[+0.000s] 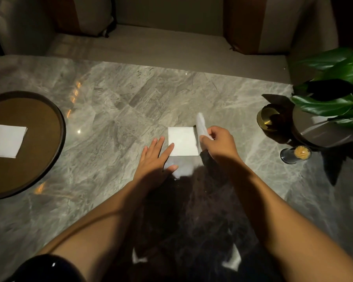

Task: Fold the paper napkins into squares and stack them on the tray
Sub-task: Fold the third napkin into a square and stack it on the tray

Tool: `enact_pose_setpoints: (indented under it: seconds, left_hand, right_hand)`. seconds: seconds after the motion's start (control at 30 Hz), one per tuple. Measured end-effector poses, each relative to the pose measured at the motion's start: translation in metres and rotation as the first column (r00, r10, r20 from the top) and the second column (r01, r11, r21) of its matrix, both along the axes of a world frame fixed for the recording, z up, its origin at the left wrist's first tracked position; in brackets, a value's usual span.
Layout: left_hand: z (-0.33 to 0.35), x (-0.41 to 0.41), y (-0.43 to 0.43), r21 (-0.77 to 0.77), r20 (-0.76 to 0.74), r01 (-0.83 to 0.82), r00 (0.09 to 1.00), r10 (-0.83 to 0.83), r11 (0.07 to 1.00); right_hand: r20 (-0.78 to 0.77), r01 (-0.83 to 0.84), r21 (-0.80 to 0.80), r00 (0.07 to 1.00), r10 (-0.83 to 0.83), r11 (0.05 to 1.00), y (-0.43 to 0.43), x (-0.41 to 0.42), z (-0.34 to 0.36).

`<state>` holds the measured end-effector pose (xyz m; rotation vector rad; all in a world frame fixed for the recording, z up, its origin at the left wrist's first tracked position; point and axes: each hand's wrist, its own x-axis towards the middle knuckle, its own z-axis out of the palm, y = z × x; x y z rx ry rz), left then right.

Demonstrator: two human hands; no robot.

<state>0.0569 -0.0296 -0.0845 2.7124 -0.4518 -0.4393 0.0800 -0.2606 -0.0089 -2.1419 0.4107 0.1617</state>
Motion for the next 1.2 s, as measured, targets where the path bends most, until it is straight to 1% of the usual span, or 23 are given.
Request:
enact_pose_setpoints:
  seconds: [0.13, 0.27, 0.33, 0.4, 0.43, 0.47, 0.5, 0.57, 0.6, 0.63, 0.7, 0.8, 0.97, 1.1, 1.2]
  left_hand:
    - [0.001, -0.002, 0.0, 0.002, 0.004, 0.004, 1.0, -0.004, 1.0]
    - [0.003, -0.003, -0.001, 0.012, 0.022, 0.011, 1.0, -0.011, 1.0]
    - [0.003, -0.003, 0.0, 0.019, 0.021, 0.018, 1.0, -0.018, 1.0]
    - [0.002, -0.002, 0.001, 0.034, 0.013, 0.02, 1.0, -0.021, 0.999]
    - [0.002, -0.002, 0.0, 0.04, 0.012, 0.019, 1.0, -0.02, 0.999]
    - [0.002, -0.002, 0.0, 0.039, 0.012, 0.017, 1.0, -0.017, 0.999]
    - [0.003, -0.002, -0.001, 0.032, 0.009, 0.013, 1.0, -0.013, 0.999]
    - [0.003, -0.001, -0.001, 0.03, 0.008, 0.009, 1.0, -0.009, 1.0]
    - [0.003, 0.0, -0.001, 0.034, 0.005, 0.01, 1.0, -0.01, 0.999]
    - [0.003, 0.0, 0.0, 0.036, -0.003, 0.011, 1.0, -0.011, 0.999]
    - [0.002, 0.001, 0.0, 0.025, -0.02, 0.011, 1.0, -0.011, 1.0]
    - [0.002, 0.002, -0.001, 0.022, -0.029, 0.015, 0.999, -0.014, 1.0]
    - [0.008, 0.0, -0.001, 0.016, -0.039, 0.004, 0.999, -0.003, 1.0]
    - [0.015, -0.001, -0.002, 0.002, -0.035, 0.003, 0.999, -0.003, 1.0]
    - [0.02, -0.002, -0.001, -0.044, -0.039, -0.003, 0.999, 0.001, 0.999]
  right_hand:
    - [-0.026, -0.058, -0.015, 0.998, 0.058, 0.998, 0.026, 0.007, -0.003]
    - [-0.091, -0.132, -0.036, 0.988, 0.128, 0.991, 0.042, 0.013, -0.007]
    - [-0.119, -0.176, 0.028, 0.977, 0.178, 0.984, 0.043, 0.011, -0.01]
    - [-0.13, -0.201, 0.151, 0.967, 0.221, 0.968, 0.039, 0.008, -0.011]
    - [-0.116, -0.204, 0.187, 0.967, 0.228, 0.961, 0.034, 0.007, -0.012]
    - [-0.09, -0.2, 0.188, 0.971, 0.22, 0.961, 0.028, 0.007, -0.013]
    - [-0.053, -0.194, 0.151, 0.978, 0.204, 0.969, 0.02, 0.008, -0.015]
    - [0.018, -0.212, -0.025, 0.977, 0.213, 0.977, 0.004, 0.012, -0.02]
    - [0.032, -0.238, -0.115, 0.97, 0.243, 0.964, -0.003, 0.014, -0.023]
    - [0.026, -0.255, -0.166, 0.964, 0.263, 0.953, -0.008, 0.013, -0.027]
    - [0.005, -0.26, -0.18, 0.964, 0.265, 0.949, -0.013, 0.01, -0.038]
    - [0.019, -0.26, -0.163, 0.964, 0.267, 0.952, -0.013, 0.003, -0.051]
    - [0.03, -0.251, -0.14, 0.966, 0.258, 0.958, -0.012, 0.002, -0.055]
    - [0.026, -0.304, -0.219, 0.948, 0.317, 0.927, -0.015, 0.001, -0.06]
    - [0.003, -0.342, -0.256, 0.935, 0.355, 0.904, -0.017, 0.001, -0.062]
